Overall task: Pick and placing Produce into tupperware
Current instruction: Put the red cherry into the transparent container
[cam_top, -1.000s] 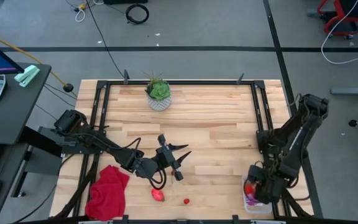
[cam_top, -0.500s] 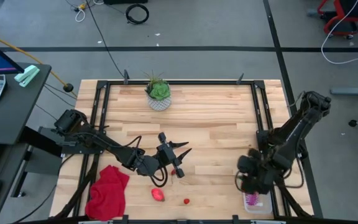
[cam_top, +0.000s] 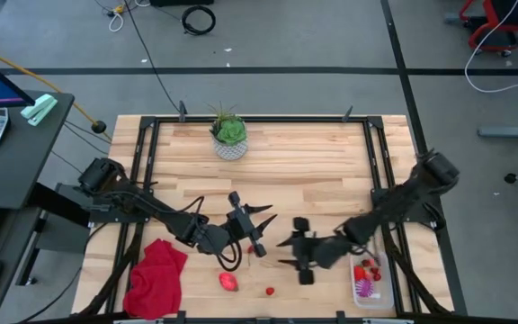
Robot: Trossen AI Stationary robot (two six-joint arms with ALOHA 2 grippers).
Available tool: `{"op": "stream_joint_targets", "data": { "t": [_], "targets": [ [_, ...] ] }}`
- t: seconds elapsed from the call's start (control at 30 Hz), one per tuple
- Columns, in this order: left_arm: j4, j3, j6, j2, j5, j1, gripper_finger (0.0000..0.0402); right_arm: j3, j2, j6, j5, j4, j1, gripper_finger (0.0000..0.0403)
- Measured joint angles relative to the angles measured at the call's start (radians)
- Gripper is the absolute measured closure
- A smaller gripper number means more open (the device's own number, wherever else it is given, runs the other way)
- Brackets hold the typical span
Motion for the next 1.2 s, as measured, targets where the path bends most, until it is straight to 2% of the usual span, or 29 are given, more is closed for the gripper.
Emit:
{"op": "stream_joint_targets", "data": {
  "t": [0.27,0.6,0.8,0.97,1.07,1.2],
  "targets": [
    [-0.001,0.0,0.078,-0.06,-0.038,-0.006,0.0283,0.0,0.19,-0.024,-0.168,0.27,-0.148,0.0192],
    [-0.001,0.0,0.167,-0.082,-0.041,-0.009,0.0285,0.023,0.358,-0.055,-0.234,0.487,-0.195,0.0194],
    [0.0,0.0,0.183,-0.082,-0.041,0.003,0.0286,0.188,0.462,-0.098,-0.248,0.418,-0.194,0.0194],
    [-0.001,0.0,0.191,-0.082,-0.041,0.003,0.0283,0.321,0.489,-0.106,-0.24,0.159,-0.199,0.0196],
    [-0.001,0.0,0.191,-0.082,-0.041,-0.001,0.0287,0.338,0.483,-0.087,-0.235,0.029,-0.199,0.02],
    [-0.001,0.0,0.201,-0.082,-0.041,-0.005,0.0289,0.331,0.483,-0.076,-0.235,0.009,-0.199,0.0206]
  ]
}}
